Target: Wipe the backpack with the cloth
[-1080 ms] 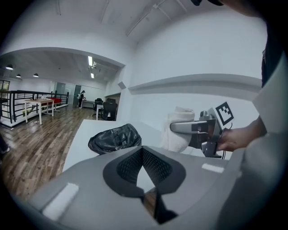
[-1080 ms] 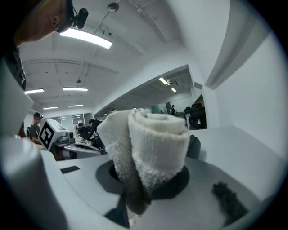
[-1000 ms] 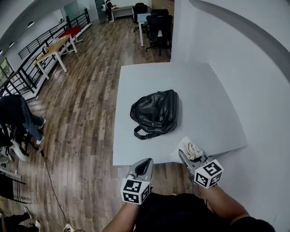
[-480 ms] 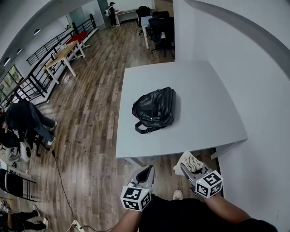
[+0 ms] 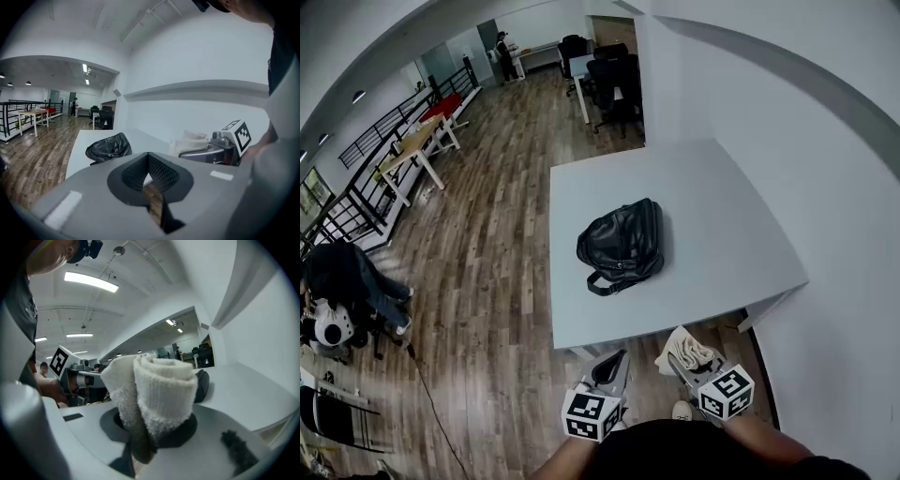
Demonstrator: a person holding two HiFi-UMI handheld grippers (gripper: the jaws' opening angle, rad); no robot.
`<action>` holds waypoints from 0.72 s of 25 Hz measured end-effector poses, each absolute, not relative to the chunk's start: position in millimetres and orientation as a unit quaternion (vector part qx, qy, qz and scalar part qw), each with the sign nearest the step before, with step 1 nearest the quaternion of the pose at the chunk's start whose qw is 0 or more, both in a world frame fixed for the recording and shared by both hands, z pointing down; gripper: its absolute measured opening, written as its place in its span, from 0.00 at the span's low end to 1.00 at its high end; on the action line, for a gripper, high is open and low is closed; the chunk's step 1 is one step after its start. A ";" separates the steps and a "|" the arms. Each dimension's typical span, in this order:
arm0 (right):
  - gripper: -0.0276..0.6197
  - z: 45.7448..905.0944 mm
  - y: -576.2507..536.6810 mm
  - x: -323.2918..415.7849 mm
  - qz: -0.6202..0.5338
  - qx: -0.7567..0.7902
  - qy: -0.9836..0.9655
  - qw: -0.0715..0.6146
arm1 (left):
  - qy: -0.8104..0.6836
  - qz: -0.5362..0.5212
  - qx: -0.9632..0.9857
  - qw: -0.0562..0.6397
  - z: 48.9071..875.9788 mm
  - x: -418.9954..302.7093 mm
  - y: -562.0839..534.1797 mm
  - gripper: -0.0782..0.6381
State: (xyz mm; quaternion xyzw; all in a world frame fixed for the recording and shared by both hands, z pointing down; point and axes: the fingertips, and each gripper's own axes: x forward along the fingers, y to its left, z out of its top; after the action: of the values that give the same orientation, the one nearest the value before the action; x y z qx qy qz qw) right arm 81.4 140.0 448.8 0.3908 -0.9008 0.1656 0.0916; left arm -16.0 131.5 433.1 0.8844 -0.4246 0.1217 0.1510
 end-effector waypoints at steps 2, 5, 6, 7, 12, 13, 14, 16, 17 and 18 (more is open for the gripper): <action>0.18 446.1 139.6 70.8 0.159 0.394 -0.900 0.096 | -0.417 0.126 0.887 0.152 433.4 -23.3 131.4 0.12; 0.18 446.8 140.9 59.0 0.154 0.395 -0.899 0.107 | -0.414 0.123 0.890 0.147 428.1 -32.2 129.4 0.12; 0.18 447.0 141.5 57.2 0.153 0.397 -0.898 0.109 | -0.414 0.121 0.890 0.148 427.5 -34.6 129.3 0.12; 0.18 446.9 141.9 56.2 0.153 0.400 -0.897 0.110 | -0.413 0.119 0.890 0.149 428.2 -36.7 129.4 0.12; 0.18 446.9 140.8 53.9 0.150 0.408 -0.894 0.114 | -0.405 0.116 0.894 0.153 435.7 -41.2 129.7 0.12; 0.18 446.2 141.2 54.5 0.148 0.409 -0.893 0.114 | -0.406 0.115 0.894 0.151 434.7 -41.7 129.1 0.12; 0.18 445.1 141.2 55.6 0.147 0.410 -0.893 0.115 | -0.407 0.113 0.894 0.149 433.2 -41.8 128.2 0.12; 0.18 443.1 140.3 58.4 0.145 0.413 -0.892 0.115 | -0.408 0.111 0.894 0.146 429.3 -41.0 125.9 0.12; 0.18 442.4 139.9 59.7 0.145 0.414 -0.891 0.115 | -0.408 0.110 0.894 0.146 427.5 -40.2 125.3 0.12; 0.18 442.0 139.6 60.9 0.144 0.415 -0.891 0.114 | -0.408 0.111 0.895 0.145 426.5 -39.3 125.1 0.12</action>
State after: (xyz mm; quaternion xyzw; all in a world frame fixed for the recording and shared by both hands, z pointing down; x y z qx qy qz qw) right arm 60.9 139.6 442.0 0.4150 -0.8910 0.1443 0.1144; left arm -39.3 125.1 426.5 0.8946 -0.4079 0.1108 0.1454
